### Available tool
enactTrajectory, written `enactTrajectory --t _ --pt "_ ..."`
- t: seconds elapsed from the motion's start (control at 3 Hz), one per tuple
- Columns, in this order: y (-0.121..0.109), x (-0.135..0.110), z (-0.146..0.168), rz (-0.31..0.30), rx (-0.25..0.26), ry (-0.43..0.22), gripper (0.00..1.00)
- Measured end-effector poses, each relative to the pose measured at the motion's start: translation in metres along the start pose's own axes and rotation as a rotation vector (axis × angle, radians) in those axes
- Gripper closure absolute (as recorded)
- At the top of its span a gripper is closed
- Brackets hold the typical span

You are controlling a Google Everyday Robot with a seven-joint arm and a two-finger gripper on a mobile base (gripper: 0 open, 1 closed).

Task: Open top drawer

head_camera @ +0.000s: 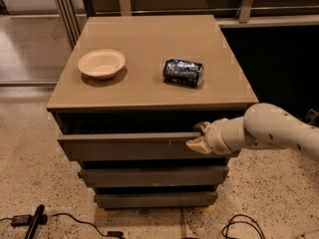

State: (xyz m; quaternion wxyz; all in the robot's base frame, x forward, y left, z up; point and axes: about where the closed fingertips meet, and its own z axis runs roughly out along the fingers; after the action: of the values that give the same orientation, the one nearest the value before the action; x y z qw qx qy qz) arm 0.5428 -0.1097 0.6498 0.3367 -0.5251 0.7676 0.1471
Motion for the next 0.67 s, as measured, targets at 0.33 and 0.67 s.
enactTrajectory --t 0.33,0.67 --pt "-0.002 -0.008 -0.0087 0.0 0.0 0.0 1.0" --pt "-0.0024 -0.0103 -0.0113 0.0 0.0 0.0 1.0"
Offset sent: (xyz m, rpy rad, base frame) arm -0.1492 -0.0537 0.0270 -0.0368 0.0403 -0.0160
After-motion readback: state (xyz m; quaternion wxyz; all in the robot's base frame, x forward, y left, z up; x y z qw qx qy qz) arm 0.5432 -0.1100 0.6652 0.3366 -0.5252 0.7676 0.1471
